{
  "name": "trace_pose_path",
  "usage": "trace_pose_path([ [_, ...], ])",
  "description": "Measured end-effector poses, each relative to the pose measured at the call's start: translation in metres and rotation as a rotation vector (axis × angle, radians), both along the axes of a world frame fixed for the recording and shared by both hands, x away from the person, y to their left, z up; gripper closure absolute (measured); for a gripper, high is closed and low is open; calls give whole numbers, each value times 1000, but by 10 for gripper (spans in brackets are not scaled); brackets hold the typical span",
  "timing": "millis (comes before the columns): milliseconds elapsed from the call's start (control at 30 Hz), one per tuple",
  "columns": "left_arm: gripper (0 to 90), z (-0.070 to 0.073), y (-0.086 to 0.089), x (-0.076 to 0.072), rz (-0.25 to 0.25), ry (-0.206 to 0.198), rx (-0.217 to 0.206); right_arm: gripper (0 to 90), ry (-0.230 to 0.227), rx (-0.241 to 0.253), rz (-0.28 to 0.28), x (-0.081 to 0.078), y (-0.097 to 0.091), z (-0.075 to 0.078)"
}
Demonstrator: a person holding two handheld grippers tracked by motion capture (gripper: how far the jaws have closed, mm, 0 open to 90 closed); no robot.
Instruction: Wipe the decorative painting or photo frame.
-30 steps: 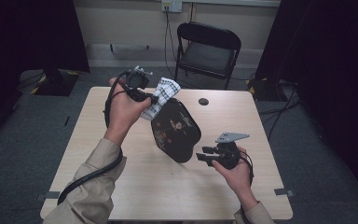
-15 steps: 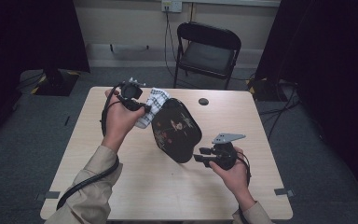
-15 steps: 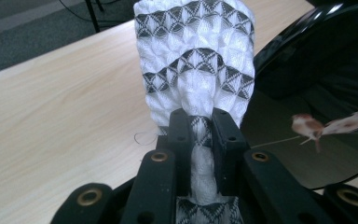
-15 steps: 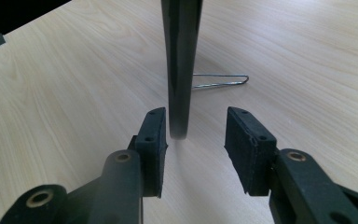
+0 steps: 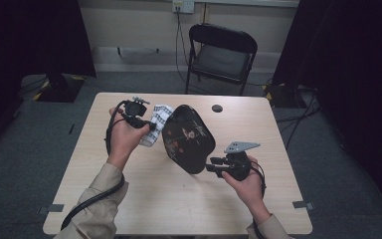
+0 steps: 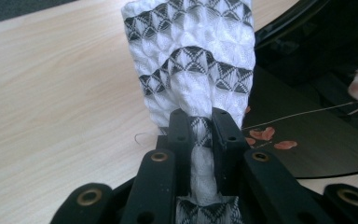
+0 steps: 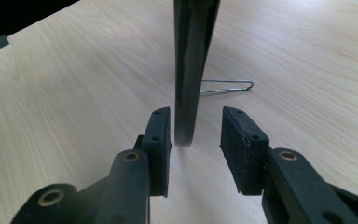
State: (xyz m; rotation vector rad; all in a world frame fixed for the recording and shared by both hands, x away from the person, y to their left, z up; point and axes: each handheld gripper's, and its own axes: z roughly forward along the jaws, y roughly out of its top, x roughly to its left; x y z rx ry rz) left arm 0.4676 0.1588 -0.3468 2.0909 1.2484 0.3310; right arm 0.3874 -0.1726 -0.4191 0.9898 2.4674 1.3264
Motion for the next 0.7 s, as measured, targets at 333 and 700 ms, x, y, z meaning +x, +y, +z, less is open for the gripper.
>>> trace_pose_path([
  [333,799,-23,4,-2,19,31,6,681,-8,11,7,0,1,1],
  [700,799,-58,7,-6,27,101,6,724,-6,6,8,2,4,1],
])
